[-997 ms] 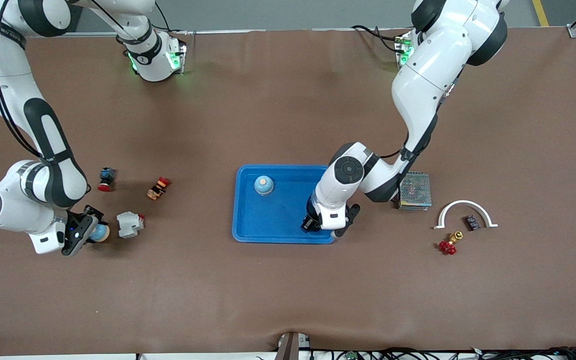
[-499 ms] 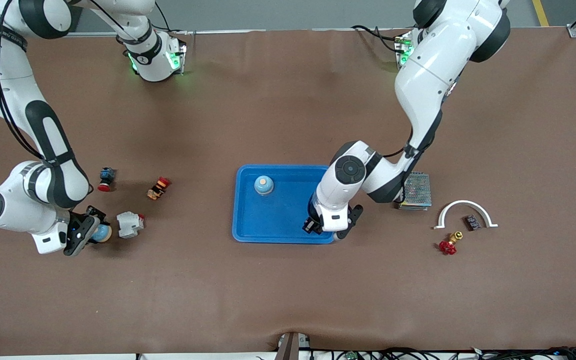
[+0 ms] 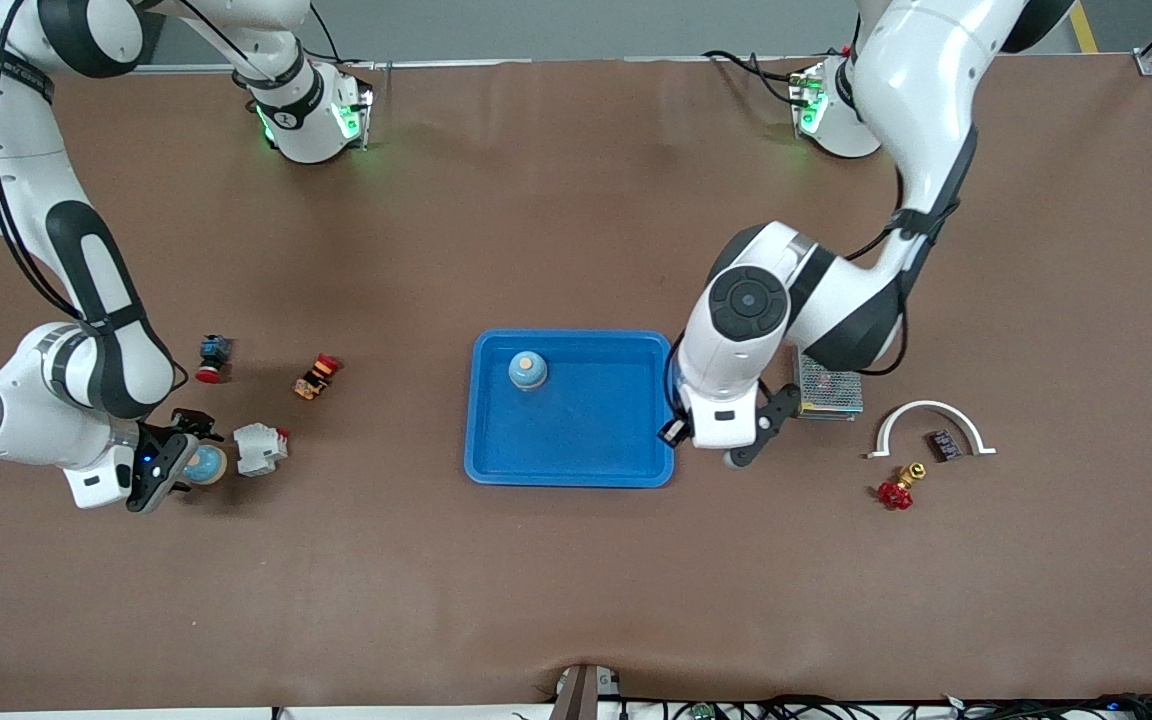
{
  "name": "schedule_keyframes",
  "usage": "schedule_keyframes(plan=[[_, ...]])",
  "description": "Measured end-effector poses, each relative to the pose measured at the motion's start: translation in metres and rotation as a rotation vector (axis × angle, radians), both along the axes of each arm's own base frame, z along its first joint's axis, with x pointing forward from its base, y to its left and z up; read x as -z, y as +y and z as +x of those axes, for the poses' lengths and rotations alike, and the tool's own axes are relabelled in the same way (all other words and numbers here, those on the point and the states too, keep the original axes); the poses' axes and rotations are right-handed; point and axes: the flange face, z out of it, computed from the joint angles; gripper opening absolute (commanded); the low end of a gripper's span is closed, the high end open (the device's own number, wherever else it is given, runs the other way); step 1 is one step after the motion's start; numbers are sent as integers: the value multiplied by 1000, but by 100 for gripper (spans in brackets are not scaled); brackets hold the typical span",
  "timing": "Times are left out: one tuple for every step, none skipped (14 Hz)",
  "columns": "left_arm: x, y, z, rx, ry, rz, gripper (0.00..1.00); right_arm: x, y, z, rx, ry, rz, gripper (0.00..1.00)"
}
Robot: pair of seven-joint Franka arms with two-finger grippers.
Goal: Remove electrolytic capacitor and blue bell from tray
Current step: 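Place the capacitor by the arc while the right gripper releases the bell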
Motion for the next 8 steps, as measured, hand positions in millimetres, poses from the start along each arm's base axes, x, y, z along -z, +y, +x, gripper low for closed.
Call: schedule_keyframes(plan=[[-5,12,-3,23,25,28,0,-8,1,4,13,13,5,100],[-8,27,-6,47,54,56,0,-19,2,7,27,30,11,100],[-10,44,-9,79,83,82,0,-32,4,10,45,48,18,100],[-12,63,-12,114,109,103,0,-47,7,13,69,60,21,100],[-13,85,-15,146,131,119,0,-63,11,15,96,67,22,100],[-14,109,-18,177,151,131,0,-81,19,17,128,73,20,100],[-13,134,-23,206,172,142,0,-100,31,18,164,81,17,100],[-11,159,-28,226,196,151,0,-119,46,18,205,94,12,100]])
